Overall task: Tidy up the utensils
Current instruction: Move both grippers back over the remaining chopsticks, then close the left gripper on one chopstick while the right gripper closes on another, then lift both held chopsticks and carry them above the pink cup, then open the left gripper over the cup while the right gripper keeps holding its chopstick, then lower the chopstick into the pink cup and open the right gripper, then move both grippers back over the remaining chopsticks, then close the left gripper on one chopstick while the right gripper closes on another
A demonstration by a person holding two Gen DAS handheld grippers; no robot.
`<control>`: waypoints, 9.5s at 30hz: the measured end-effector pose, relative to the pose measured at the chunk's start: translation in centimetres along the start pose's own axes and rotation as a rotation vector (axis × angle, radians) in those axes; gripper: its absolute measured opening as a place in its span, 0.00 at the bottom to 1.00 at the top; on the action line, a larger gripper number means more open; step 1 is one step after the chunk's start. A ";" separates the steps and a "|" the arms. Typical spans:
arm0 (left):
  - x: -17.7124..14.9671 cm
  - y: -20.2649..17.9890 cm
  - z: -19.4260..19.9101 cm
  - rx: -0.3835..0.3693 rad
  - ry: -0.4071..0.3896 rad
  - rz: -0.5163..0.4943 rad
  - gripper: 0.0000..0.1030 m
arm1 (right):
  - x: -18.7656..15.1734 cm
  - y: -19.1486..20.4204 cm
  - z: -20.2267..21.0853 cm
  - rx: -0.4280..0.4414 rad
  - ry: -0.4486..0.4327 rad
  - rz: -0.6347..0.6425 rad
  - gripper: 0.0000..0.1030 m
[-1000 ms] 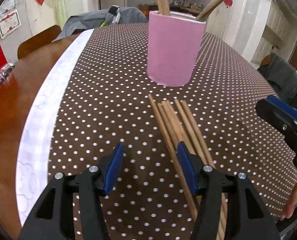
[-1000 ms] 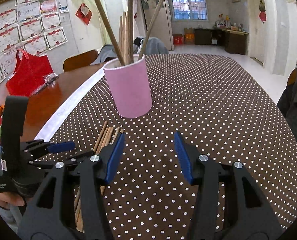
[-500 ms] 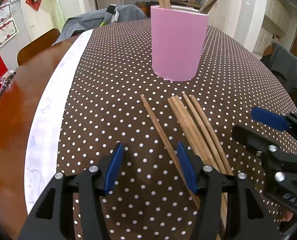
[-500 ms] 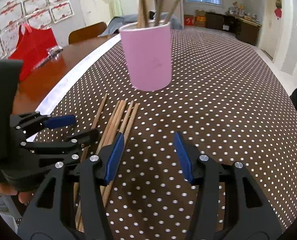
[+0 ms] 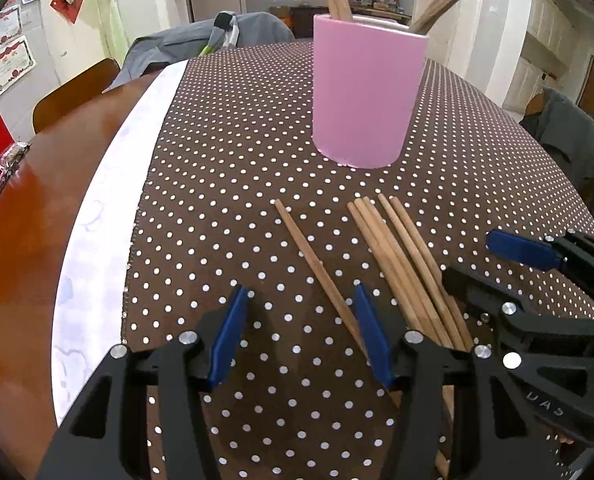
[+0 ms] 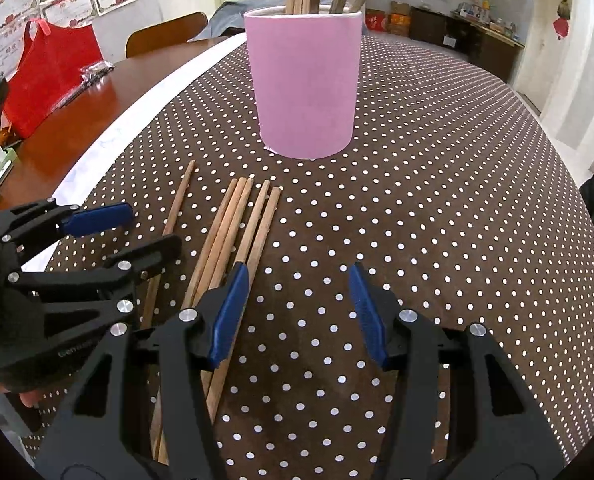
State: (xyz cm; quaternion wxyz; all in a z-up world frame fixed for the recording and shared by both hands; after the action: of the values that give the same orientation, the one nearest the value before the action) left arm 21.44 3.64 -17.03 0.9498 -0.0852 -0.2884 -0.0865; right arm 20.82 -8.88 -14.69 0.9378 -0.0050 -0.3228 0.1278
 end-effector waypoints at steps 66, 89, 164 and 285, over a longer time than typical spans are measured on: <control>14.1 -1.5 15.3 -0.308 -0.907 0.030 0.06 | 12.6 -4.9 16.1 0.207 -0.759 -0.173 0.06; 19.1 1.0 9.5 -0.252 -1.039 0.099 0.06 | 15.5 -5.8 13.0 0.092 -0.869 -0.234 0.06; 16.3 -0.1 13.8 -0.047 -0.796 0.053 0.48 | 15.5 -4.2 13.5 0.054 -0.815 -0.245 0.08; -0.9 -0.2 1.1 -0.057 0.021 -0.091 0.23 | -1.4 0.6 1.3 0.108 0.007 0.001 0.62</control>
State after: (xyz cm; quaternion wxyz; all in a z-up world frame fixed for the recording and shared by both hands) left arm 20.05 3.74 -16.63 0.9450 -0.0981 -0.2796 -0.1386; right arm 18.77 -8.70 -14.58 0.9378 0.0448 -0.3121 0.1456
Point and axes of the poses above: each gripper's, at about its wrist camera, not at the fingertips, and z roughly against the way its jaws point, y to its left, x to its top, the point moved 3 cm from there along -z, roughly the way its jaws point, and after that the axes turned 9 degrees about -x, right-handed, at the moved point
